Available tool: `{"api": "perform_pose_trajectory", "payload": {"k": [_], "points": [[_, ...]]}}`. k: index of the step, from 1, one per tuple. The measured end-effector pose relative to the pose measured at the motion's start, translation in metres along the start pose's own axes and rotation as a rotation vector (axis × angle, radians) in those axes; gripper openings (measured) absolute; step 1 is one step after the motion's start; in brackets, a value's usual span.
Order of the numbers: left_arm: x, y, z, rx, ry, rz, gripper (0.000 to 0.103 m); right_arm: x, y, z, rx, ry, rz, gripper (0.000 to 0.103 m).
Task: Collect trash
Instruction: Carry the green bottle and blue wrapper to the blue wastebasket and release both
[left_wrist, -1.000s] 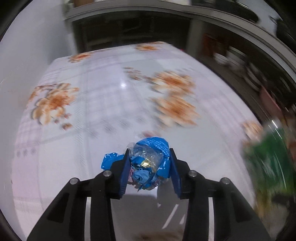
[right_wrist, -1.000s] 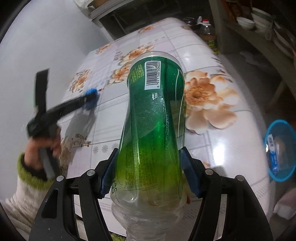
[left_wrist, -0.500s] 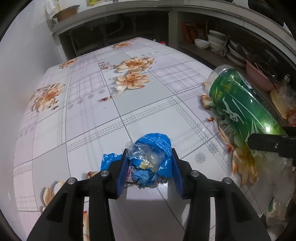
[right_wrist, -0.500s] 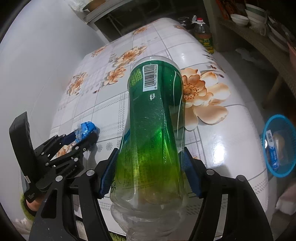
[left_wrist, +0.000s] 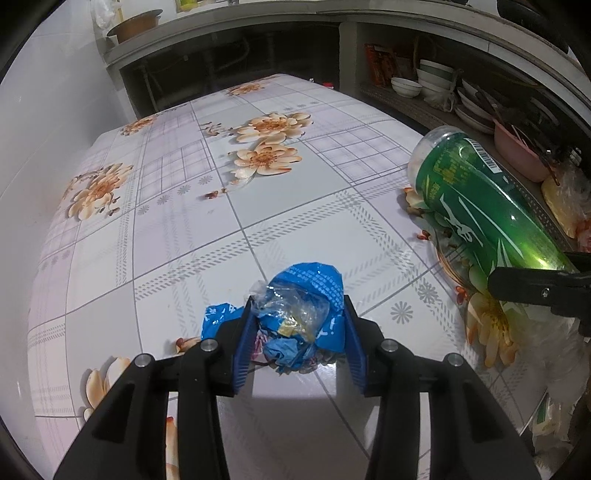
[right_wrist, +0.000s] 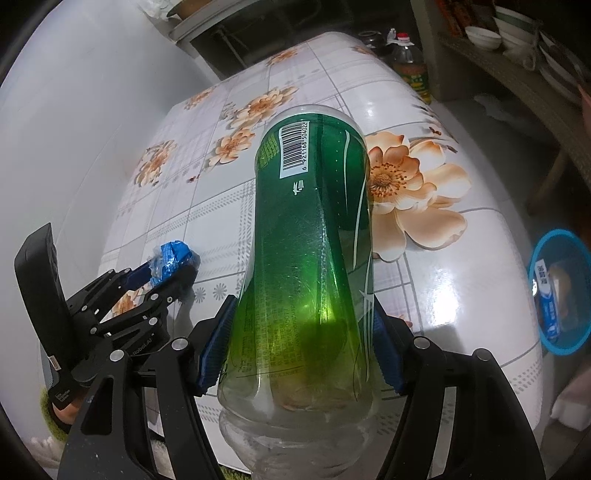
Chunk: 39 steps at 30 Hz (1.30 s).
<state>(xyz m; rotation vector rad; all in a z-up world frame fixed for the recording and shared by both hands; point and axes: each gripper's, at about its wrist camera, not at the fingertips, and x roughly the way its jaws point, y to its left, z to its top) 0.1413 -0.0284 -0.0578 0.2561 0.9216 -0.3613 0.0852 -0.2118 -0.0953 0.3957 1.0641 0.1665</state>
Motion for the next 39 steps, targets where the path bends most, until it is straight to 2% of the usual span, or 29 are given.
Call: {"api": "perform_pose_trajectory", "payload": {"k": [25, 39], "points": [[-0.008, -0.006, 0.002, 0.010, -0.018, -0.004, 0.037, -0.012, -0.013, -0.007, 0.036, -0.035, 0.055, 0.063], [-0.030, -0.028, 0.018, 0.038, -0.078, -0.072, 0.037, -0.038, -0.029, -0.013, 0.087, -0.090, 0.061, 0.063]]}}
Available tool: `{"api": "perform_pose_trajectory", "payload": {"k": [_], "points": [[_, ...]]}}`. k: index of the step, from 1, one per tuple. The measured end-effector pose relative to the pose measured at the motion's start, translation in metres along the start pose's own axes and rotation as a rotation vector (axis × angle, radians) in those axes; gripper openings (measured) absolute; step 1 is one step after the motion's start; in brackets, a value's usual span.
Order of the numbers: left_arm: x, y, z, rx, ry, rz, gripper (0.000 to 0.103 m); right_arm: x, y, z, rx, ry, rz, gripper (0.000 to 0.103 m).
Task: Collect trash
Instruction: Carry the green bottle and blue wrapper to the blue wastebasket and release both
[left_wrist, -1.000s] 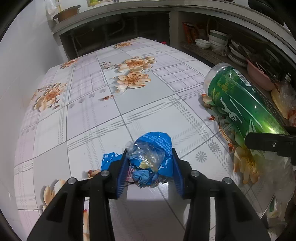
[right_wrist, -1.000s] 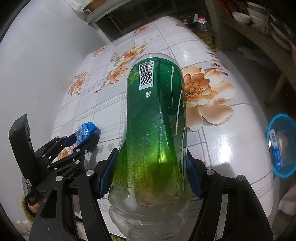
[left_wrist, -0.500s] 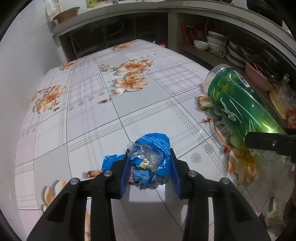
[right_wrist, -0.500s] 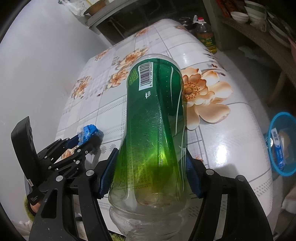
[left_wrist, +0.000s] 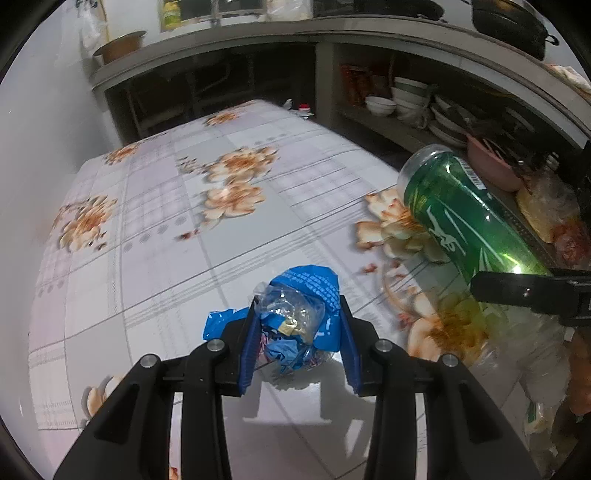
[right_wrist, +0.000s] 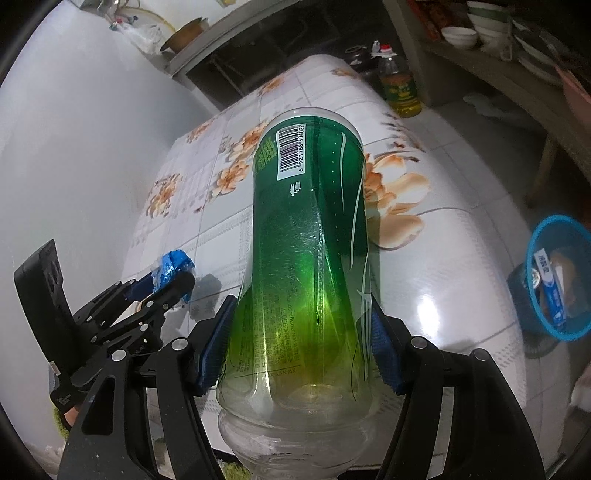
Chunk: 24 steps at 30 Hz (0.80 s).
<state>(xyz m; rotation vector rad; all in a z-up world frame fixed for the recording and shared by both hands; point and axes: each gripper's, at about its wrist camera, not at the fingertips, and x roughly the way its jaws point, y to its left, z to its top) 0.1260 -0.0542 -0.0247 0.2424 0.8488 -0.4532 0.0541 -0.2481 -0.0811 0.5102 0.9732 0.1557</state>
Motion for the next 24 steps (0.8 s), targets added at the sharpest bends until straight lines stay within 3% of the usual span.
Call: {"api": "perform_pose_trajectory", "payload": {"k": [24], "points": [[-0.015, -0.099, 0.035, 0.154, -0.048, -0.154, 0.037, -0.073, -0.070, -0.022, 0.160, -0.125, -0.006, 0.063]]}}
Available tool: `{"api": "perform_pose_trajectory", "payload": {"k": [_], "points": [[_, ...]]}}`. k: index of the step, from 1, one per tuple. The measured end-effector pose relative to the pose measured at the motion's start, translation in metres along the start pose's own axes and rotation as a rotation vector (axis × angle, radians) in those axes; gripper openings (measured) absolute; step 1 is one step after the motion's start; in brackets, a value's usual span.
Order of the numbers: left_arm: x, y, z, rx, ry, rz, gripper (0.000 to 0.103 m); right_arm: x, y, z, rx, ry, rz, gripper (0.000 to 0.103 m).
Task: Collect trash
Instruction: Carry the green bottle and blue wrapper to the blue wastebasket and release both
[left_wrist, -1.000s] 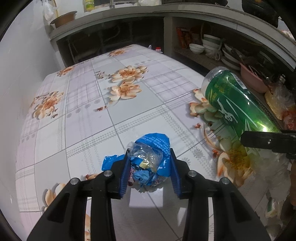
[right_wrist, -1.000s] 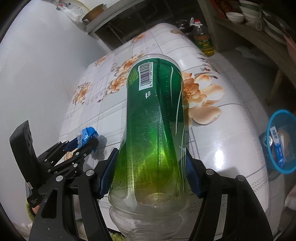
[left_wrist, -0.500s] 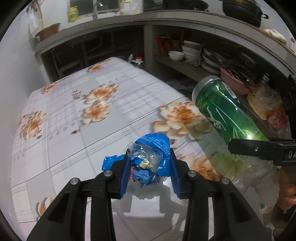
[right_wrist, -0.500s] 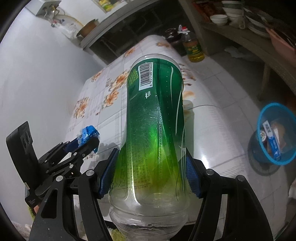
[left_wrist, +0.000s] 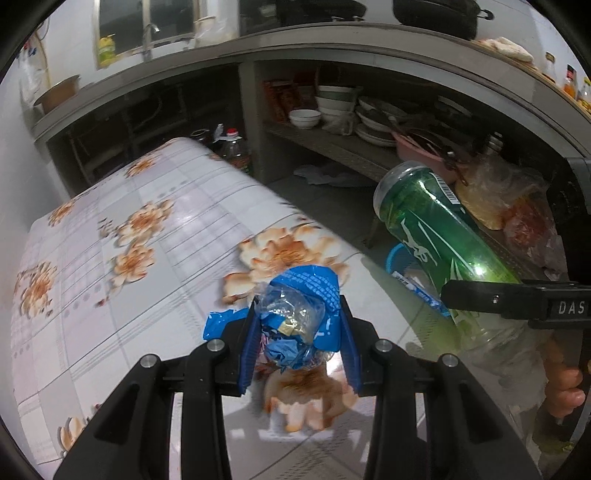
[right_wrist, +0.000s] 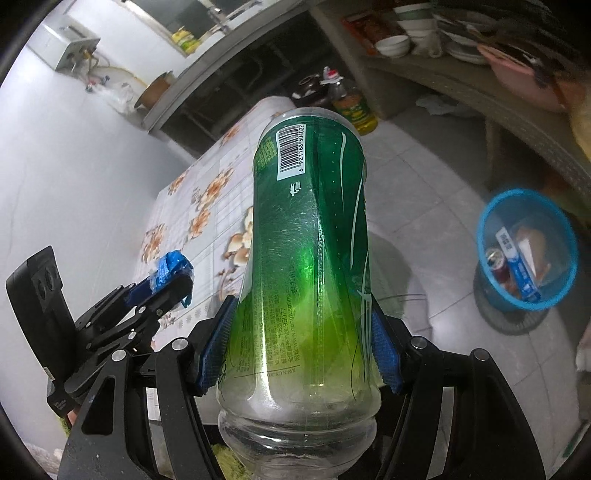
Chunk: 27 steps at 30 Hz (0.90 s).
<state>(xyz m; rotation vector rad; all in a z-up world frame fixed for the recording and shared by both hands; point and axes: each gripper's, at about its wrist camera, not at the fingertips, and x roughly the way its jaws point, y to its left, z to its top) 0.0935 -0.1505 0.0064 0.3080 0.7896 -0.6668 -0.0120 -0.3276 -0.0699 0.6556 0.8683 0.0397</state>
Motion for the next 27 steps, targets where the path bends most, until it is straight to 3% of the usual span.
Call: {"api": "perform_pose_trajectory", "payload": {"k": [27], "points": [[0.015, -0.045, 0.011, 0.075, 0.029, -0.114, 0.037, -0.019, -0.023, -0.006, 0.089, -0.045, -0.024, 0.063]]}}
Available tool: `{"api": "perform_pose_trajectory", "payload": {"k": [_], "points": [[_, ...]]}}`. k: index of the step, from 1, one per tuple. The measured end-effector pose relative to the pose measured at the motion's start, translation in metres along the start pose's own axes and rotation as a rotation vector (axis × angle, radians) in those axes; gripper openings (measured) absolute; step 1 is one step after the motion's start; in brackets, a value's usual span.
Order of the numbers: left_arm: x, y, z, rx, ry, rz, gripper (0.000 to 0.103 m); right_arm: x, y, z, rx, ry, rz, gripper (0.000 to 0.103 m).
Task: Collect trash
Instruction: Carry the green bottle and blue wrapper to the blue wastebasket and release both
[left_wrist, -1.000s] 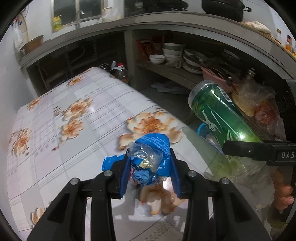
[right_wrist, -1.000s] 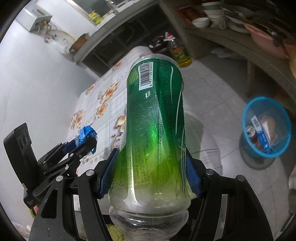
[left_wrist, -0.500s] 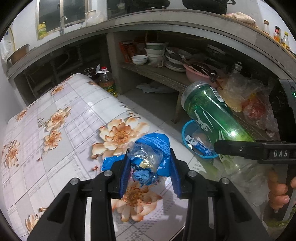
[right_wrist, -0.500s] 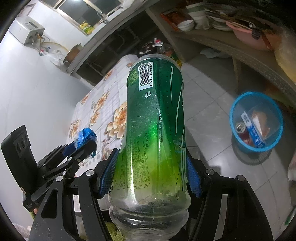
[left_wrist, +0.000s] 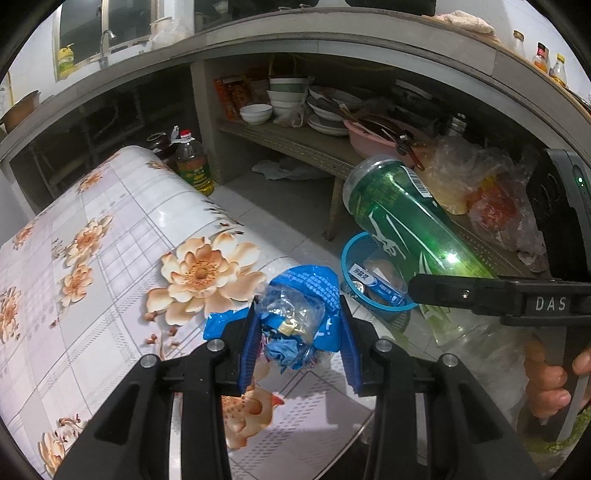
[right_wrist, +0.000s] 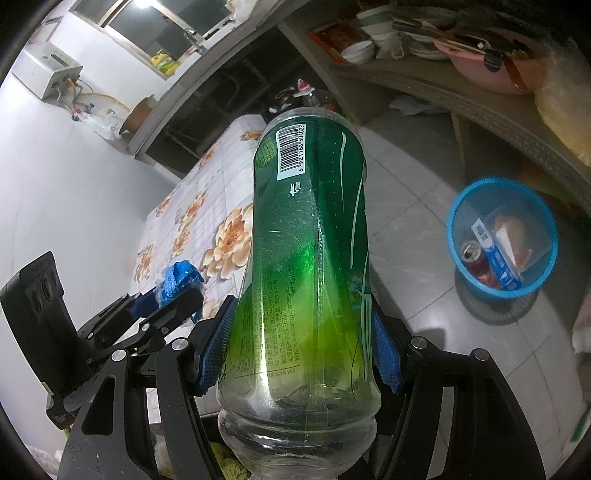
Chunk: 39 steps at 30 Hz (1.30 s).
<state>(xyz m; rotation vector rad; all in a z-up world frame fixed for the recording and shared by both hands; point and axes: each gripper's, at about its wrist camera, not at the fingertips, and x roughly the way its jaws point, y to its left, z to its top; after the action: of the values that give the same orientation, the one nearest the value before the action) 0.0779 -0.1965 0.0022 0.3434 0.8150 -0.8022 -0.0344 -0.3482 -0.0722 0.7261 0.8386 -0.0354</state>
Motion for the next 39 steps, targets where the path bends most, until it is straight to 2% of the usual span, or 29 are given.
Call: {"api": "perform_pose_trajectory", "payload": {"k": [23, 26, 30, 34, 39], "points": [[0.013, -0.008, 0.009, 0.011, 0.013, -0.047, 0.037, -0.009, -0.009, -0.004, 0.049, -0.040, -0.027, 0.063], [0.014, -0.004, 0.016, -0.004, 0.004, -0.062, 0.037, -0.032, -0.028, 0.002, 0.084, -0.102, -0.068, 0.063], [0.016, -0.002, 0.027, -0.019, -0.003, -0.079, 0.037, -0.062, -0.065, 0.006, 0.152, -0.162, -0.164, 0.063], [0.024, -0.006, 0.036, -0.034, 0.003, -0.106, 0.037, -0.075, -0.094, 0.002, 0.200, -0.175, -0.243, 0.063], [0.038, -0.014, 0.041, -0.039, 0.027, -0.135, 0.037, -0.067, -0.123, -0.004, 0.243, -0.139, -0.298, 0.063]]}}
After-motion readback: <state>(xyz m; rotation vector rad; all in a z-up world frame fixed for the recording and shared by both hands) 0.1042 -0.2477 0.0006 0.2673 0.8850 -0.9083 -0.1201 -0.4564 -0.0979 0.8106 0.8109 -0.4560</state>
